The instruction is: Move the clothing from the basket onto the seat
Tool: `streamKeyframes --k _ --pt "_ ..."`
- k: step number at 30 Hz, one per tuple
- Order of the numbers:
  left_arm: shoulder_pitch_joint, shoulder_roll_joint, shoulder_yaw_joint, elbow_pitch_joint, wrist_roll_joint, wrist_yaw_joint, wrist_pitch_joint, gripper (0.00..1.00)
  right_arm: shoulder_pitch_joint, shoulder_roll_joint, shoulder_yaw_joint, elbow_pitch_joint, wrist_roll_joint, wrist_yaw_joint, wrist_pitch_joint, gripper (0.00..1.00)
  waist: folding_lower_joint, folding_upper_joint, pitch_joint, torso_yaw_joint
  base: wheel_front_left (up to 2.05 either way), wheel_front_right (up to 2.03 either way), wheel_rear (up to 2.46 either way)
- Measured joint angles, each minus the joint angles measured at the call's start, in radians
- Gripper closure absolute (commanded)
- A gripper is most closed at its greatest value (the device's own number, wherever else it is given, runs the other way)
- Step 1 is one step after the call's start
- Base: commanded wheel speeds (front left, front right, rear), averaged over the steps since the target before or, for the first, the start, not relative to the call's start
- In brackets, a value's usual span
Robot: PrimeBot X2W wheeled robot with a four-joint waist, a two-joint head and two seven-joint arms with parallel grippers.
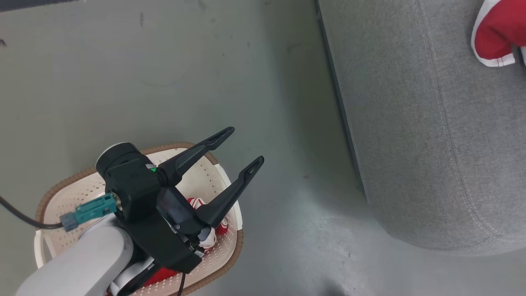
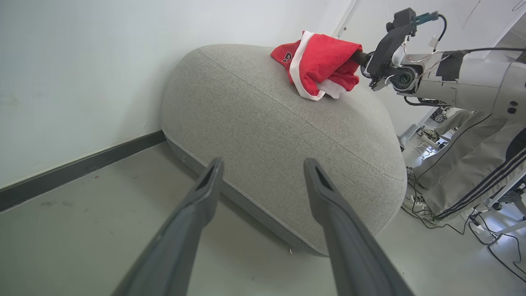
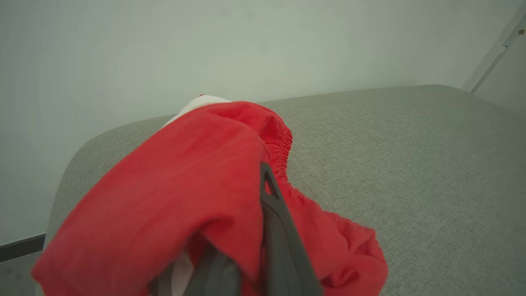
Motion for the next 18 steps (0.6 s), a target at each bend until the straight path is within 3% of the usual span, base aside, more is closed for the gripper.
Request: streamKeyframes --k 1,2,3,4,18 --pt "0.000 0.000 0.000 0.003 -0.001 0.000 -0.004 0.00 0.000 0.001 0.009 0.012 -0.004 0.000 0.004 1.00 -0.0001 0.0000 -0.004 0.000 0.00 0.00 0.00" --pt "0.000 -0.001 0.000 0.006 -0.001 0.000 -0.004 0.00 0.000 0.001 0.016 0.022 -0.009 -0.001 0.007 0.76 -0.0002 -0.0001 -0.007 -0.001 0.00 0.00 0.00" --pt "0.000 -0.001 0.000 0.008 -0.001 0.000 -0.006 0.00 -0.001 0.001 0.020 0.033 -0.015 -0.002 0.015 0.44 -0.0002 -0.0002 -0.011 -0.002 0.00 0.00 0.00" --pt "0.000 -0.002 0.000 0.012 -0.002 0.000 -0.007 0.00 -0.003 0.001 0.025 0.045 -0.018 -0.003 0.023 0.00 -0.0002 -0.0002 -0.015 -0.003 0.00 0.00 0.00" --pt "0.013 -0.031 -0.011 0.109 -0.016 -0.001 -0.065 0.00 -0.021 0.007 0.088 0.227 -0.058 -0.002 0.147 0.00 -0.0002 -0.0002 -0.123 -0.012 0.00 0.00 0.00"
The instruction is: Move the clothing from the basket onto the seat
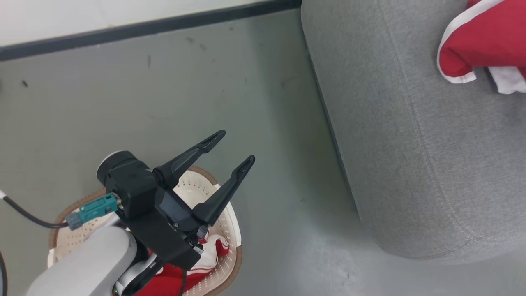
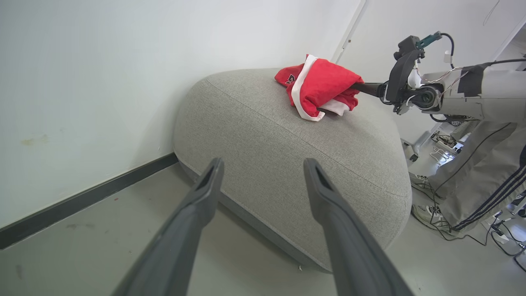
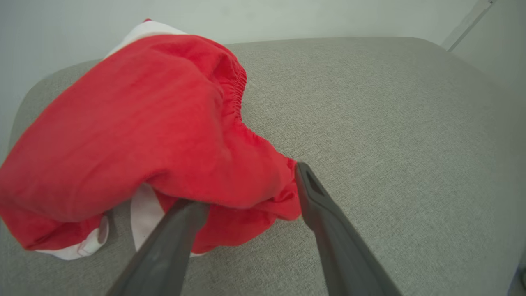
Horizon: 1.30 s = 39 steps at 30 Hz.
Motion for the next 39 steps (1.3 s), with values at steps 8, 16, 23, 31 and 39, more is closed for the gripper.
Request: streamKeyframes --k 8,16,23,31,39 --pt "0.059 -0.018 0.005 0.059 -0.037 0.000 -0.027 0.00 0.028 -0.014 0.035 0.058 -0.024 0.025 0.055 0.00 -0.0001 0.0000 -0.095 -0.004 0.00 0.00 0.00" --pt "0.102 -0.047 0.010 0.096 -0.046 -0.001 -0.039 0.00 0.084 -0.021 0.036 0.099 -0.018 0.045 0.121 0.00 -0.0001 0.0000 -0.191 0.000 0.00 0.00 0.00" --pt "0.136 -0.073 0.023 0.127 -0.058 0.000 -0.047 0.00 0.124 -0.021 0.041 0.045 -0.016 0.070 0.093 0.00 -0.0001 -0.0001 -0.255 0.016 0.00 0.00 0.00" --pt "0.202 -0.089 0.058 0.169 -0.096 0.010 -0.054 0.00 0.241 -0.001 0.040 -0.091 0.001 0.078 -0.019 0.00 -0.0001 -0.0002 -0.335 0.054 0.00 0.00 0.00" --pt "0.281 -0.110 0.102 0.191 -0.110 0.040 -0.054 0.00 0.390 0.009 0.037 -0.280 -0.001 0.074 -0.146 0.00 -0.0001 -0.0002 -0.408 0.108 0.00 0.00 0.00"
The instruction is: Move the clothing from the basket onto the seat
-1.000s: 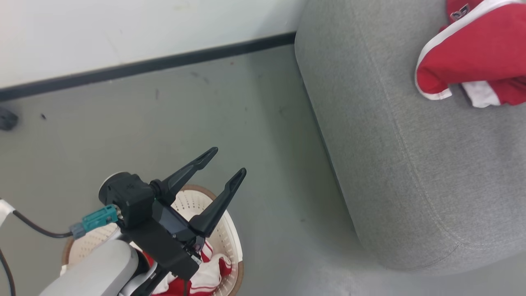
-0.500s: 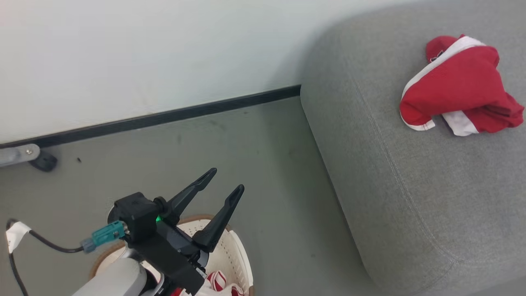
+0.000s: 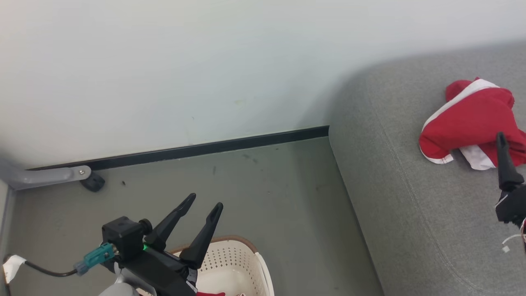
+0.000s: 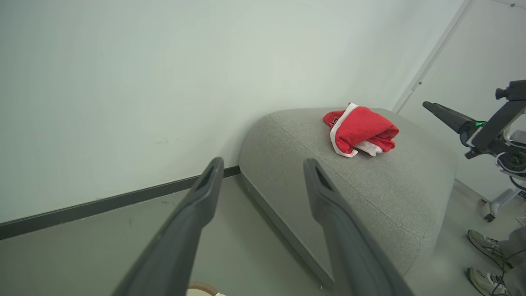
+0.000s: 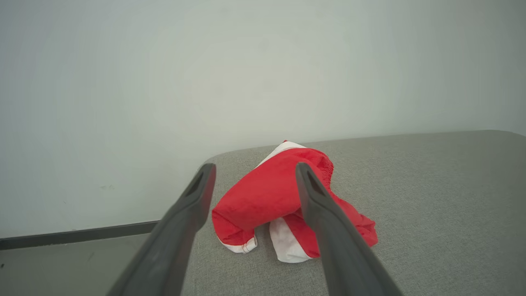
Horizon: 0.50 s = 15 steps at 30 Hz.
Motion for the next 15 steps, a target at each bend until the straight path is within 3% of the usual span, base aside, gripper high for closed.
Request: streamKeyframes --k 15 --pt "0.136 -0.010 0.147 0.017 0.017 0.108 0.000 0.00 0.294 0.090 0.001 -0.294 0.009 -0.019 -0.035 0.00 0.0000 0.0000 -0.097 0.110 0.00 0.00 0.00"
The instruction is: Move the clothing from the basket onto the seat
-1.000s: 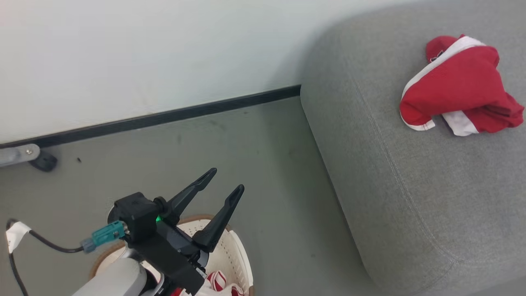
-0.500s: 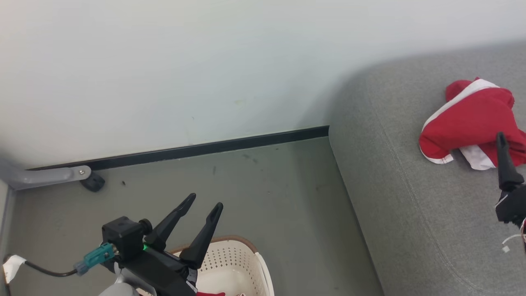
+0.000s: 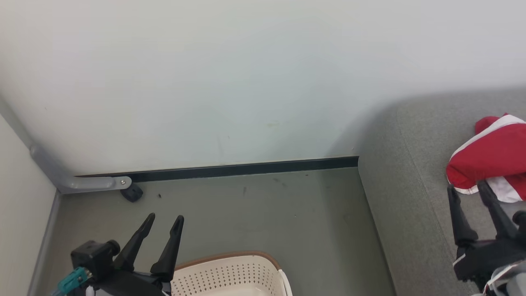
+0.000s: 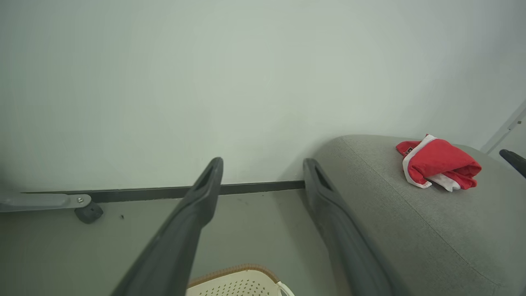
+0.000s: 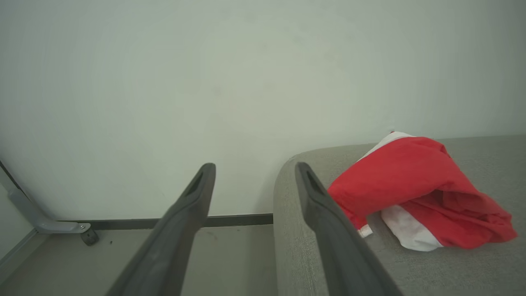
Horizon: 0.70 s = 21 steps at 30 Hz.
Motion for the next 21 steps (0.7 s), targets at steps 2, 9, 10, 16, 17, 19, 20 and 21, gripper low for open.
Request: streamKeyframes --k 2,9,10,16,17,19,20,21 --pt "0.023 0.001 0.021 -0.001 0.008 0.013 0.000 0.00 0.048 0.016 -0.003 -0.024 0.003 -0.006 0.000 0.00 0.0000 0.0000 -0.012 0.009 0.00 0.00 0.00" --pt "0.118 0.008 0.106 -0.013 0.052 0.056 0.000 0.00 0.161 0.080 0.017 -0.155 -0.010 -0.028 -0.001 0.00 0.0001 0.0000 -0.046 0.026 0.00 0.00 0.00" --pt "0.129 0.007 0.115 -0.014 0.061 0.058 0.000 0.00 0.175 0.083 0.013 -0.171 -0.010 -0.033 -0.001 0.00 0.0000 0.0001 -0.050 0.027 0.00 0.00 0.00" --pt "0.186 -0.015 0.161 -0.034 0.097 0.072 0.000 0.00 0.284 0.116 -0.020 -0.240 -0.011 -0.061 -0.003 0.00 0.0000 0.0001 -0.066 0.036 0.00 0.00 0.00" --pt "0.196 -0.020 0.169 -0.039 0.106 0.072 0.000 0.00 0.294 0.125 -0.020 -0.247 -0.014 -0.065 -0.003 0.00 0.0000 0.0001 -0.066 0.036 0.00 0.00 0.00" --pt "0.208 -0.025 0.177 -0.041 0.118 0.072 0.000 0.00 0.304 0.137 -0.021 -0.263 -0.021 -0.065 -0.003 0.00 0.0000 0.0001 -0.066 0.036 0.00 0.00 0.00" --pt "0.211 -0.026 0.181 -0.041 0.125 0.072 0.000 0.00 0.303 0.139 -0.023 -0.271 -0.027 -0.065 -0.003 0.00 0.0000 0.0001 -0.066 0.036 0.00 0.00 0.00" --pt "0.211 -0.027 0.187 -0.041 0.131 0.073 0.000 0.00 0.303 0.139 -0.025 -0.277 -0.030 -0.066 -0.003 0.00 0.0001 0.0002 -0.066 0.036 0.00 0.00 0.00"
